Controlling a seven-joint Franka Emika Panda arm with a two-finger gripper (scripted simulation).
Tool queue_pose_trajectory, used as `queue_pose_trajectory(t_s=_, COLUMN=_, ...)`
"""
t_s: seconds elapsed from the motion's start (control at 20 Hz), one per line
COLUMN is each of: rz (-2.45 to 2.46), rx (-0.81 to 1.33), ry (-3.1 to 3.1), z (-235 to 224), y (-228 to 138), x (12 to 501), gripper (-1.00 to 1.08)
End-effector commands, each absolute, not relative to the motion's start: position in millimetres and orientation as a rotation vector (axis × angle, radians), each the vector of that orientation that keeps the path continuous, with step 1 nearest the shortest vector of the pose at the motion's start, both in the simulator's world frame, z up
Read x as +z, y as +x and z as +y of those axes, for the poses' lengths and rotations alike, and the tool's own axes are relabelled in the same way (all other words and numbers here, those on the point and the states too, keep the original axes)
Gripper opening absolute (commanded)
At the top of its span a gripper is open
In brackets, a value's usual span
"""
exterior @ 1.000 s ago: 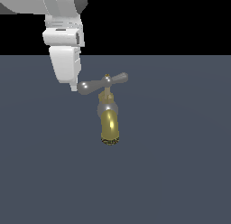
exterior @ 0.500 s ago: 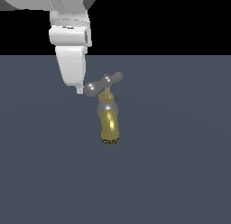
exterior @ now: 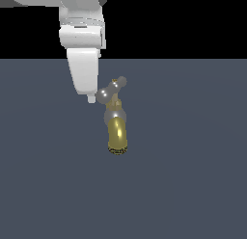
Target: Turn on the faucet by rotating a designated handle.
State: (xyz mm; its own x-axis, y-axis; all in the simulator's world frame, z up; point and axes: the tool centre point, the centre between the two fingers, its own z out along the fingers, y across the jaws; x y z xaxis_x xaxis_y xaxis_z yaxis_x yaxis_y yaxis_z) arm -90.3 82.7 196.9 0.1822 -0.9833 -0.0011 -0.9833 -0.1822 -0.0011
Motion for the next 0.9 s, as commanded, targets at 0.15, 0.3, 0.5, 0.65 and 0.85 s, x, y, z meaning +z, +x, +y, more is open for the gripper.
queue_pose_trajectory(t_s=0.15, rz=2.016, rx=0.0, ry=-2.408, z=56.1, y=-88.9, x=197.0, gripper=-1.0)
queue_pose_trajectory(t_s=0.3, rz=2.022, rx=0.0, ry=-2.404, z=36.8, y=-87.8, x=197.0, gripper=-1.0)
queue_pose_trajectory(t_s=0.5, rz=2.029, rx=0.0, ry=-2.398, z=11.5, y=-86.5, x=197.0, gripper=-1.0)
queue_pose_trajectory(t_s=0.65, rz=2.034, rx=0.0, ry=-2.394, z=-6.7, y=-85.5, x=197.0, gripper=-1.0)
queue_pose_trajectory(t_s=0.85, rz=2.039, rx=0.0, ry=-2.39, z=-24.2, y=-84.5, x=197.0, gripper=-1.0)
